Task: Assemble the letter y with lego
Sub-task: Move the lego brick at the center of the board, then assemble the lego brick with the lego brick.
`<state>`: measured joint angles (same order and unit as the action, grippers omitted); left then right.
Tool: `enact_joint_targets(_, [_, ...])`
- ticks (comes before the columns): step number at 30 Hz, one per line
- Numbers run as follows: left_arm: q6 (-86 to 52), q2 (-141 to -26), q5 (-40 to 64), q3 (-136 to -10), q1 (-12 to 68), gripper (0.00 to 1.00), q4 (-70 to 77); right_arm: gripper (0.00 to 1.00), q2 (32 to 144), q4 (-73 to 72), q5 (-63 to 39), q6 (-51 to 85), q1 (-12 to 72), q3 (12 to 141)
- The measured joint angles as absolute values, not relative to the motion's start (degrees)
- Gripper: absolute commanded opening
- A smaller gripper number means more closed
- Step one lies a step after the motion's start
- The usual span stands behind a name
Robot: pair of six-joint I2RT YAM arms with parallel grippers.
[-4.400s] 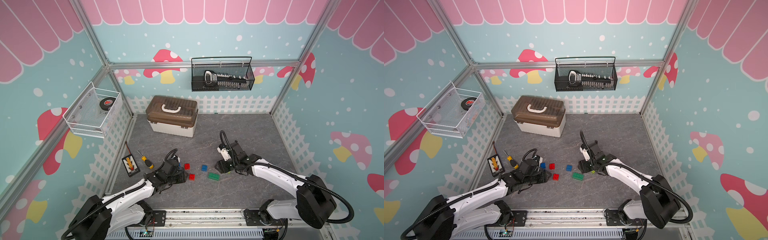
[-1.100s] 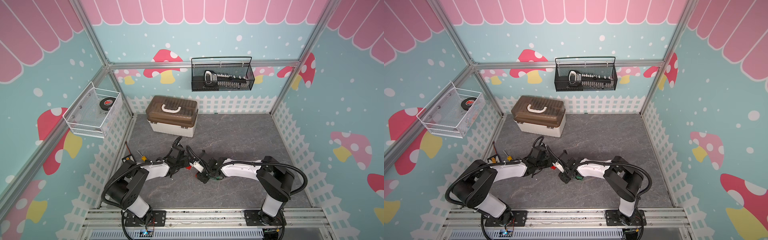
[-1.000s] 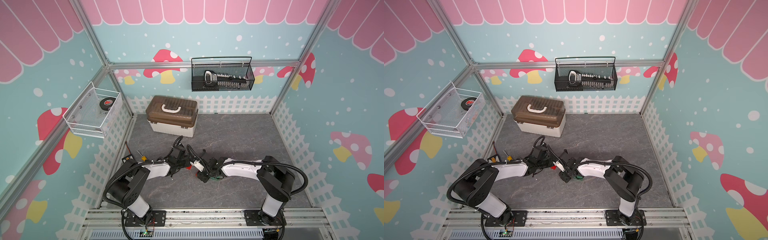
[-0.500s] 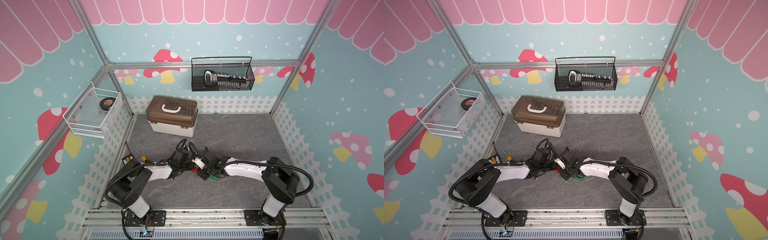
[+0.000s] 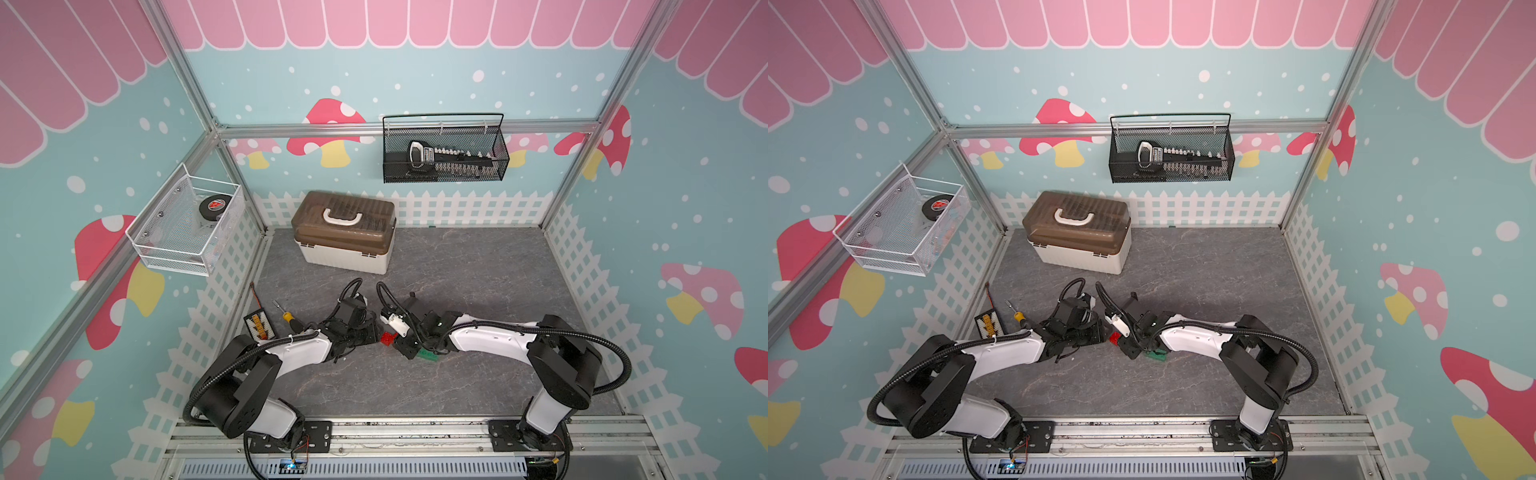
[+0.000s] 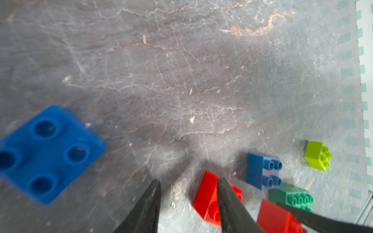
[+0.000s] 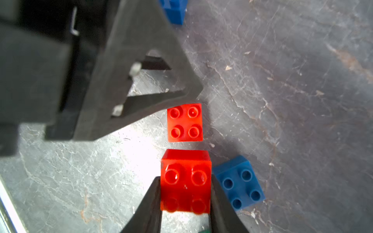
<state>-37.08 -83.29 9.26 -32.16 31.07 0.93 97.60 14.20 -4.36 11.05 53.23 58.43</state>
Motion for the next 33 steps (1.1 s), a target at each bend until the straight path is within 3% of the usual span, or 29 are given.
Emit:
enact_joint_targets(17, [-38.4,-73.1,7.3,-25.7,29.4,0.49,-2.9,0.31,103.7,20.5,-5.0,8.4,53.2,65.7])
enact_joint_targets(33, [-38.4,-72.5,7.1,-24.3,28.9,0.49,-3.2,0.29,106.0,23.8,-4.1,7.9,53.3,69.0])
